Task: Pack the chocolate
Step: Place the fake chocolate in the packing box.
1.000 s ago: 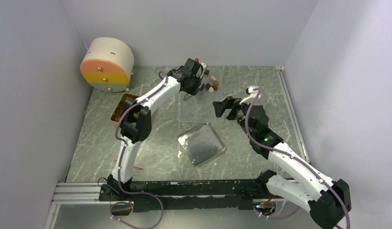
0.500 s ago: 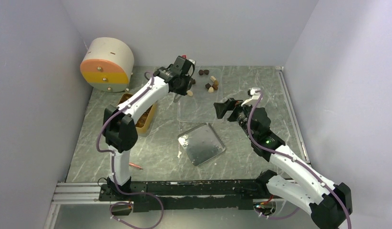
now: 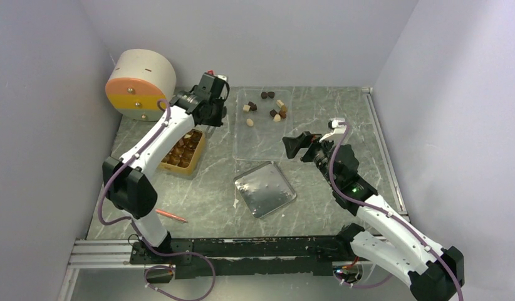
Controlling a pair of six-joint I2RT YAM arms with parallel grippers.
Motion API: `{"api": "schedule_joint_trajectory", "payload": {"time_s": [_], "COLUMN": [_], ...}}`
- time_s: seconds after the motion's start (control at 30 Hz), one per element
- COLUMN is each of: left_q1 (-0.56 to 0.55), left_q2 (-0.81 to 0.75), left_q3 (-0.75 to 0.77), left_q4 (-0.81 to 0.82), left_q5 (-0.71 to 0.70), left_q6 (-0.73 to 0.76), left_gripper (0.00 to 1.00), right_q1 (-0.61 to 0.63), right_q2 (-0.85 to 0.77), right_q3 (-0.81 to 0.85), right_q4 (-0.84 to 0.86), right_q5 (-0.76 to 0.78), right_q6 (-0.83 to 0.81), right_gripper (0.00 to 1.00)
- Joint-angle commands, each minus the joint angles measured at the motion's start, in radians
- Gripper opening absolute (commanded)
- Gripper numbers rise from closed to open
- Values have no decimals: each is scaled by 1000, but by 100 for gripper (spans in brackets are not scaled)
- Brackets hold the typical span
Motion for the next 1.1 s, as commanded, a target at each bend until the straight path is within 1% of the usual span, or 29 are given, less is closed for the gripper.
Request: {"api": "schedule_joint_trajectory", "payload": {"time_s": [0.0,0.27,0.37,0.5,0.63,0.83,1.07], "left_q1": [44,182,218,272,304,352,372], "left_q2": [-103,-221,-253,-283,-300,-306,-285], "left_q3": [-20,-104,-149,-201,-248,-314,-355], "left_q4": [-24,-59,-70,-62,-47,9,69], "left_q5": [-49,-50,-89,-102,-123,-76,-19], "left_q6": [-41,-49,-59,-61,-69,-55,-41], "left_gripper": [24,23,22,23,23,23,23], "right_q1": [-2,-2,-2,-2,-2,-2,-2], "right_q2": [-18,-16,-18,-24,-27,-21,-36], "right_q3": [-6,8,10,24,25,28,30], "right_q4": [11,-3,-7,-30,-25,-28,-28], "right_q5": [-28,-59,-67,-65,-62,-78,-76], "right_q6": [7,4,-3,-20,-26,-15,-13], "right_gripper": [100,100,100,100,100,100,100]}}
